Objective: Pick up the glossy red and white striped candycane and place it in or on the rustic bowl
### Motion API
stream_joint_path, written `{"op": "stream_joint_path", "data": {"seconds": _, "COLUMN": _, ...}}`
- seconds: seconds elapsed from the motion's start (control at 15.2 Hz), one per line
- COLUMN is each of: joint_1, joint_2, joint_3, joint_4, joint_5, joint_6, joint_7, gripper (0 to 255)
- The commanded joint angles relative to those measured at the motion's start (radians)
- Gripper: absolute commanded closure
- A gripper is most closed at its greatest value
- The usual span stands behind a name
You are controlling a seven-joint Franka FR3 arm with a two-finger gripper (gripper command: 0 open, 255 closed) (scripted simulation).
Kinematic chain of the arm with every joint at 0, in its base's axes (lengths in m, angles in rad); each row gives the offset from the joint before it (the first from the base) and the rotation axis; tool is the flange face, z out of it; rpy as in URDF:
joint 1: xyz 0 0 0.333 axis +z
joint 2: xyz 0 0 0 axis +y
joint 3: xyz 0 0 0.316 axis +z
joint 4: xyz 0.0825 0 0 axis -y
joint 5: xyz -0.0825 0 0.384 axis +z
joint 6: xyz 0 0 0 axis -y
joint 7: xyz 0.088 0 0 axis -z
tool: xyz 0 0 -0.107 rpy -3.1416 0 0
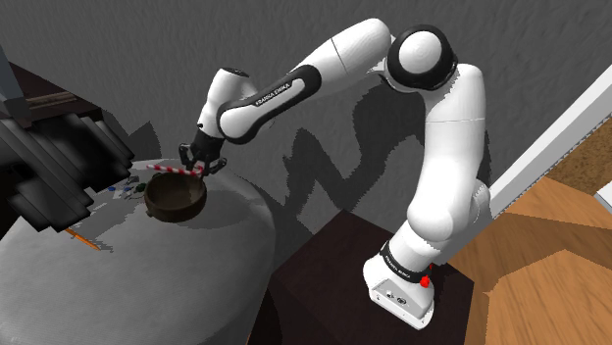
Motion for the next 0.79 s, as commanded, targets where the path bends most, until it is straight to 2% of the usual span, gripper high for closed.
{"op": "stream_joint_path", "data": {"seconds": 0.0, "joint_1": 0.009, "joint_2": 0.021, "joint_3": -0.013, "joint_4": 0.002, "joint_5": -0.012, "joint_6": 0.018, "joint_7": 0.002, "gripper": 255}}
{"op": "stream_joint_path", "data": {"seconds": 0.33, "joint_1": 0.037, "joint_2": 0.077, "joint_3": -0.049, "joint_4": 0.009, "joint_5": -0.040, "joint_6": 0.067, "joint_7": 0.011, "gripper": 255}}
{"op": "stream_joint_path", "data": {"seconds": 0.73, "joint_1": 0.037, "joint_2": 0.076, "joint_3": -0.049, "joint_4": 0.009, "joint_5": -0.040, "joint_6": 0.067, "joint_7": 0.010, "gripper": 255}}
